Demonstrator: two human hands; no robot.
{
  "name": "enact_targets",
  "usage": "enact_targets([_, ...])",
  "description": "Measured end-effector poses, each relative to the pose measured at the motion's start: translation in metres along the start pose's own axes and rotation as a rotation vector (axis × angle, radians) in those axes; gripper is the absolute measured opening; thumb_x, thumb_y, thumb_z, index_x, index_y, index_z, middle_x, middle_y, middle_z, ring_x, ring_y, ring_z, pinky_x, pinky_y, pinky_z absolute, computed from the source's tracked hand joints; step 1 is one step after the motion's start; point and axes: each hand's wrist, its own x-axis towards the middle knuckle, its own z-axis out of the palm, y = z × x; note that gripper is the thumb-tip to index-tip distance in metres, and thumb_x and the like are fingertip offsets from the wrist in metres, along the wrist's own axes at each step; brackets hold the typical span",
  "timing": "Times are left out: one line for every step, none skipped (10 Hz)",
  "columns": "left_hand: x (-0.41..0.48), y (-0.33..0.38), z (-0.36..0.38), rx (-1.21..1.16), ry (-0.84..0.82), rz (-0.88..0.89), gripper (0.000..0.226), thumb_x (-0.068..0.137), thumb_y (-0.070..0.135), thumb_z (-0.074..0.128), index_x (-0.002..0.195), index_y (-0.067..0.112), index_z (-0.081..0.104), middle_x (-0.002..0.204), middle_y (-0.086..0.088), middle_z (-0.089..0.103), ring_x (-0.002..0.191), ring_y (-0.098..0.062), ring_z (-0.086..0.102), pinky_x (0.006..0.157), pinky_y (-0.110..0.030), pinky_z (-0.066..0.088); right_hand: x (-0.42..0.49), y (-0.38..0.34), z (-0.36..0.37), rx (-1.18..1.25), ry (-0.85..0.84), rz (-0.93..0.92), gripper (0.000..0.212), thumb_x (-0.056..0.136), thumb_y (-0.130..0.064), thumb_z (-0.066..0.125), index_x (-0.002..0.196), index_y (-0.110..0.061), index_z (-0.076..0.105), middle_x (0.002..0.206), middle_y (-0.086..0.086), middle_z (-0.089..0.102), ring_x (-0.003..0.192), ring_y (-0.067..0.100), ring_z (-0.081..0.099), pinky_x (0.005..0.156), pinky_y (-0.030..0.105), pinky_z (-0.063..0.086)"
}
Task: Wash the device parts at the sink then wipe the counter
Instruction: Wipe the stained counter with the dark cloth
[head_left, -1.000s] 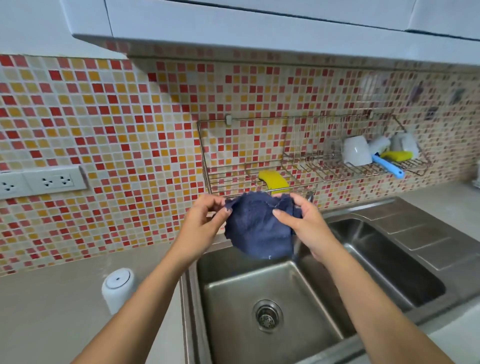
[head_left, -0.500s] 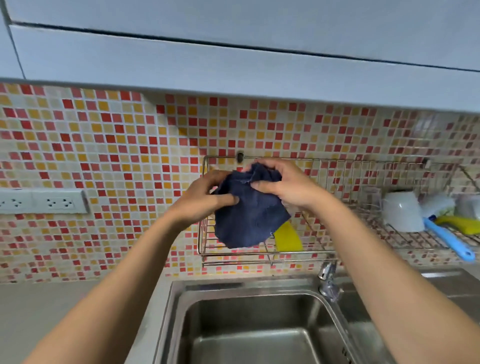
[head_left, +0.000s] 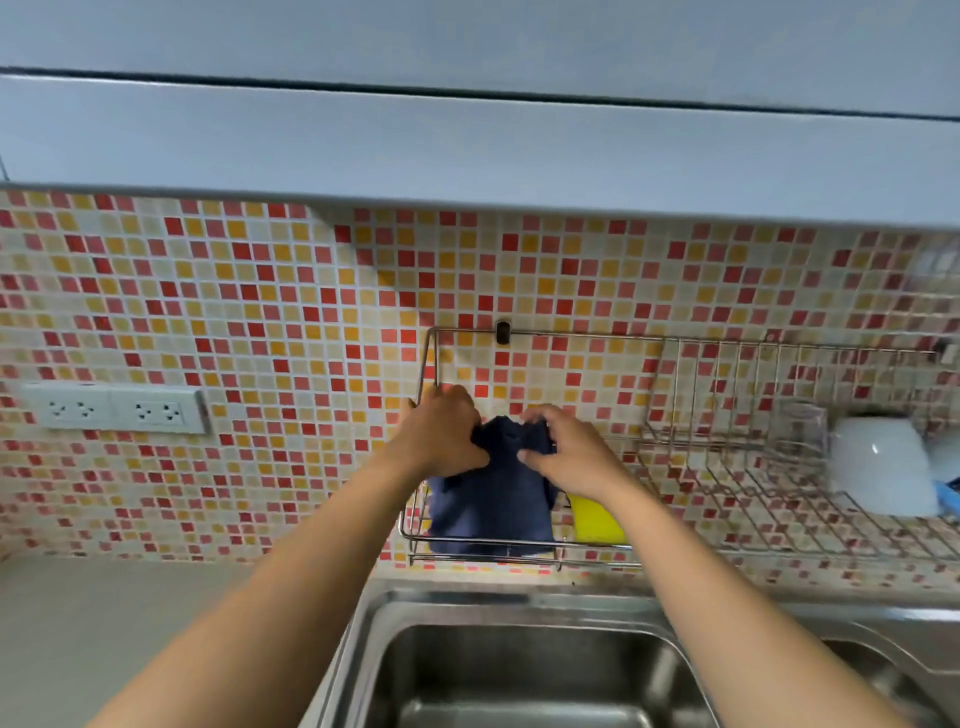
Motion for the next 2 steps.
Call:
enact_targets([-0.0008, 0.0167, 0.0374, 0.228, 0.071, 0.015, 0.066, 0.089, 0.039, 0.052, 0.146, 0.020, 0.025, 0.158, -0.003, 0.010, 0.143, -0.027, 0.014, 0.112, -0.057, 0.010, 0.0005, 0.0180, 0.0189, -0.335, 0.001, 0.084, 0.063, 0.084, -0.024, 0.063, 0.140, -0.023, 0.033, 0.130, 0.007, 0.054, 0.116, 0.029, 0.052, 0.089, 0.035, 0.047])
enact_targets([-0.0042, 0.0163, 0.0392, 0.158, 0.225, 0.005, 0.066, 0.093, 0.031, 0.048, 0.148, 0.018, 0.016, 0.158, -0.004, 0.014, 0.143, -0.025, 0.016, 0.116, -0.047, 0.009, 0.0002, 0.0221, 0.0183, -0.334, 0.055, 0.088, 0.058, 0.086, -0.024, 0.061, 0.139, -0.022, 0.036, 0.132, 0.006, 0.053, 0.118, 0.028, 0.050, 0.093, 0.035, 0.045])
